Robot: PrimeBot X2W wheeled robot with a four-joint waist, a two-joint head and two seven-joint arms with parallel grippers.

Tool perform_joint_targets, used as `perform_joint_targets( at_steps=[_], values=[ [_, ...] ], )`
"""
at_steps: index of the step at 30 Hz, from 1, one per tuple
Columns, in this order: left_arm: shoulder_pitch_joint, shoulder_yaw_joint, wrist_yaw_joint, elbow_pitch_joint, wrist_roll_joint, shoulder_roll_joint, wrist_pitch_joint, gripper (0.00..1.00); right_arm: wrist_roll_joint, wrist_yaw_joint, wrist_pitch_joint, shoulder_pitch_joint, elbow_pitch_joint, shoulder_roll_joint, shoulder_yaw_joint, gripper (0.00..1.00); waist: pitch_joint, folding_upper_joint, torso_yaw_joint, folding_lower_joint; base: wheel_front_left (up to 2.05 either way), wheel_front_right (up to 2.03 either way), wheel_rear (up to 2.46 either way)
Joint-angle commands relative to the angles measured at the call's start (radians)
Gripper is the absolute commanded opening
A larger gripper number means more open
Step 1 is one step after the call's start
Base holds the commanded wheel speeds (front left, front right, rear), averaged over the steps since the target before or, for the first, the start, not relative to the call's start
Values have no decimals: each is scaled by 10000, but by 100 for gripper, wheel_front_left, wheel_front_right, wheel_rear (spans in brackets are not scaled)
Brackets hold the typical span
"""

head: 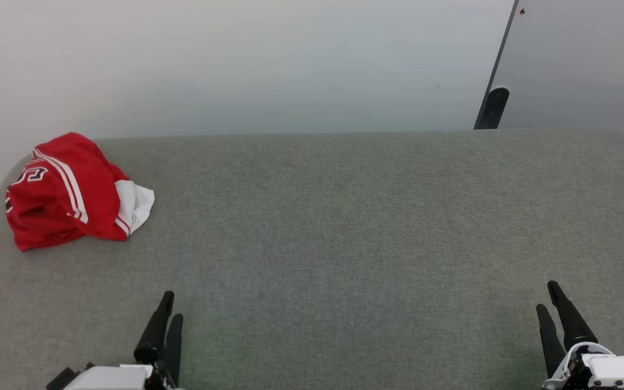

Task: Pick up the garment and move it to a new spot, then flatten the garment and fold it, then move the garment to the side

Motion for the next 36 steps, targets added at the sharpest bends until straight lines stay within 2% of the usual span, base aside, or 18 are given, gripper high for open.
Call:
perform_joint_targets(
  at_steps=[1, 36],
  values=[
    [-216, -55, -12, -217, 18, 50, -39, 100, -76, 21, -60, -187, -258, -38, 41, 100, -4, 0, -1, 0, 0, 0, 0],
    [-222, -692, -48, -627, 175, 104, -356, 100, -492, 51, -901, -4, -1181, -401, 674, 100, -114, 0, -26, 0, 0, 0, 0]
  ],
)
